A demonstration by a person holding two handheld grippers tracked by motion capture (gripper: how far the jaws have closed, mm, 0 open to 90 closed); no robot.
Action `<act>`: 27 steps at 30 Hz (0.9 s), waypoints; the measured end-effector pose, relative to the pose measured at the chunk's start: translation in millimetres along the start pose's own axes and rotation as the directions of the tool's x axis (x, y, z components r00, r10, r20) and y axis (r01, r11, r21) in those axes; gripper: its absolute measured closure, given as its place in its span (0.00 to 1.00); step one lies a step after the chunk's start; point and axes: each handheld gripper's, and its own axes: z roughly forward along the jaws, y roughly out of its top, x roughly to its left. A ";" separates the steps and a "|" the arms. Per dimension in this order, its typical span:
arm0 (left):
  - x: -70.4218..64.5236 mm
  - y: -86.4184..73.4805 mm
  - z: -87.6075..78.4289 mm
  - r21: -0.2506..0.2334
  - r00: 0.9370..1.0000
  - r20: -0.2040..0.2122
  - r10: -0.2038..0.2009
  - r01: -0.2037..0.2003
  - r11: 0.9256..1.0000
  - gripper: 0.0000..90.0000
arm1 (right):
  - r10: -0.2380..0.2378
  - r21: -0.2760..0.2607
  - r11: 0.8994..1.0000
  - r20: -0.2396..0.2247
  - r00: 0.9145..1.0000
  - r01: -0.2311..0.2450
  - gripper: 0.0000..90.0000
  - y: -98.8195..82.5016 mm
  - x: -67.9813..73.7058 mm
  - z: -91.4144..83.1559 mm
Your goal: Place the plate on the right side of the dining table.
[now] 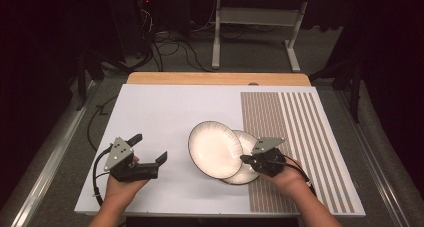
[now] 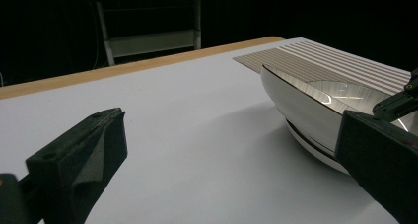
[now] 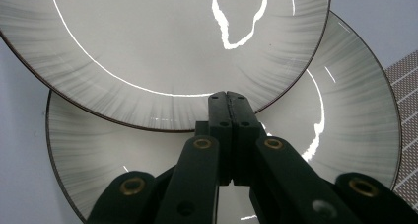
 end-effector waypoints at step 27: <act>-40.0 31.9 76.2 0.297 0.977 0.140 -0.159 0.112 0.948 0.00 | -0.010 0.006 1.000 0.005 1.000 0.010 1.00 0.1 -1.3 -0.7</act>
